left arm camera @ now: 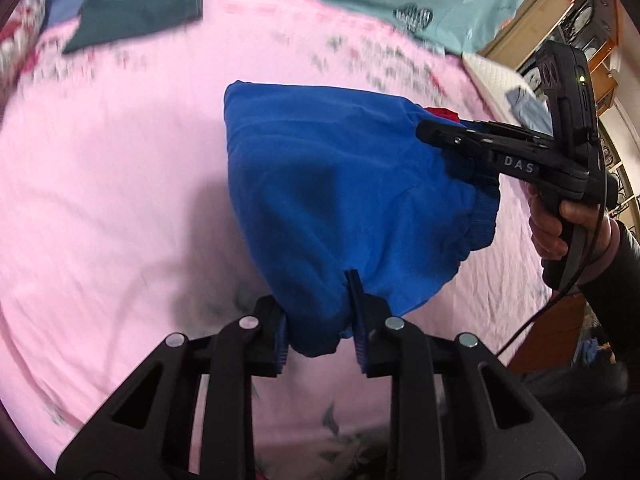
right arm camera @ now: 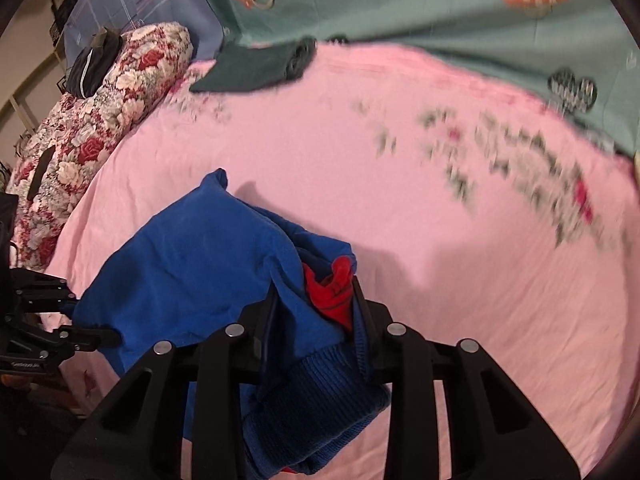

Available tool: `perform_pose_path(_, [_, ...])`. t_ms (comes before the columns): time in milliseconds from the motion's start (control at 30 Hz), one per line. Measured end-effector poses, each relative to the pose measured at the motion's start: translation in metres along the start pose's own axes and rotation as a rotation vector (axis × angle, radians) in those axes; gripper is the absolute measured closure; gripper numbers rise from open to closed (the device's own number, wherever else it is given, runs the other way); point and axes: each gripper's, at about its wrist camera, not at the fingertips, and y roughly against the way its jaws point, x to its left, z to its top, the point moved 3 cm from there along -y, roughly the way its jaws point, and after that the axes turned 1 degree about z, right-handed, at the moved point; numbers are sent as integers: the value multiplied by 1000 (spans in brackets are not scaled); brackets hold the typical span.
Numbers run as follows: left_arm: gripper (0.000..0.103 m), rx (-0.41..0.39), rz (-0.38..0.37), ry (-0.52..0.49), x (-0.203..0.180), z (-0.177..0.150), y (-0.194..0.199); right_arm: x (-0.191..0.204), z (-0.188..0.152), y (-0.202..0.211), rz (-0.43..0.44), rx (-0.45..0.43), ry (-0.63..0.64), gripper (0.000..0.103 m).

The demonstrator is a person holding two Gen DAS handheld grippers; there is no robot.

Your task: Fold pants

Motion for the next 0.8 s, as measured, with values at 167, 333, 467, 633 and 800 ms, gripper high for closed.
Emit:
perform_pose_path(167, [78, -103, 36, -22, 17, 48, 9, 4, 61, -5, -84, -95, 76, 71])
perform_pose_path(333, [78, -145, 77, -21, 39, 96, -16, -5, 112, -43, -174, -111, 139, 71])
perform_pose_path(467, [77, -127, 115, 0, 54, 121, -54, -21, 137, -87, -211, -70, 140, 71])
perform_pose_path(633, [43, -81, 212, 44, 71, 116, -87, -39, 133, -144, -258, 39, 103, 54])
perform_pose_path(800, [15, -102, 254, 54, 84, 107, -61, -51, 129, -120, -259, 9, 29, 35])
